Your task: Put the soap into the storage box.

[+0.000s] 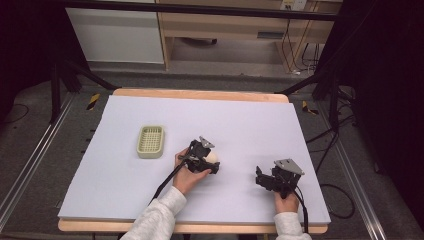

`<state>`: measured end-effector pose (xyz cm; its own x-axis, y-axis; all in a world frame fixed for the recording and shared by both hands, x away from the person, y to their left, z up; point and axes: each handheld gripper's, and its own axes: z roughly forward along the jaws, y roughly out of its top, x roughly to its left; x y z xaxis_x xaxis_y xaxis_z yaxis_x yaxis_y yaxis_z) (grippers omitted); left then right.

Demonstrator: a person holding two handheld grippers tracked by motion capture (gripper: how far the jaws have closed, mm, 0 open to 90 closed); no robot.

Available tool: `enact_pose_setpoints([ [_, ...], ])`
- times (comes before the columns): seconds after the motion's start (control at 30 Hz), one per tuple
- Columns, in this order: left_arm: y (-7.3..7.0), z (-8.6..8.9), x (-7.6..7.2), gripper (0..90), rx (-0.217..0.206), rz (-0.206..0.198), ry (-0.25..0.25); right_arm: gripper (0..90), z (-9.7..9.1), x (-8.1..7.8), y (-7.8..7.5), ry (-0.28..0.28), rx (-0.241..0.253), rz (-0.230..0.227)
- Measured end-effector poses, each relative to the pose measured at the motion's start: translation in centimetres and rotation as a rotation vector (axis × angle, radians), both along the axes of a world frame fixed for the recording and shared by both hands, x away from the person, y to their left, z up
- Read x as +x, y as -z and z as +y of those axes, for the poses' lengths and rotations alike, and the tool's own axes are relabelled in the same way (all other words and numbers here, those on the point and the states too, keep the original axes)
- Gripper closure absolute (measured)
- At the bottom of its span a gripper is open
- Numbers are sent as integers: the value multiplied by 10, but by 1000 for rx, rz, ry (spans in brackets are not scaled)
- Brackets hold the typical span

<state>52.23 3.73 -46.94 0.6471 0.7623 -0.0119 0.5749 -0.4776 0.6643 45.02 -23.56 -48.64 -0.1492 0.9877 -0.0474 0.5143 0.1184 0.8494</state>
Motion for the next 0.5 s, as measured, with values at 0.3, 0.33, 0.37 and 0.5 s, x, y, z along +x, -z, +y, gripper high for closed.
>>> enact_pose_setpoints([
  [0.3, 0, 0, 0, 237, -5, 5, -10, 31, 0, 0, 0, 1, 1, 3],
  [0.33, -1, 0, 0, 237, -4, 3, -10, 31, 0, 0, 0, 1, 0, 4],
  [0.37, -1, 0, 1, 238, -3, 3, -9, 31, 0, 0, 0, 1, 0, 5],
  [0.5, -3, 2, 0, 238, 9, 18, 1, 31, 0, 0, 0, -1, -2, 2],
])
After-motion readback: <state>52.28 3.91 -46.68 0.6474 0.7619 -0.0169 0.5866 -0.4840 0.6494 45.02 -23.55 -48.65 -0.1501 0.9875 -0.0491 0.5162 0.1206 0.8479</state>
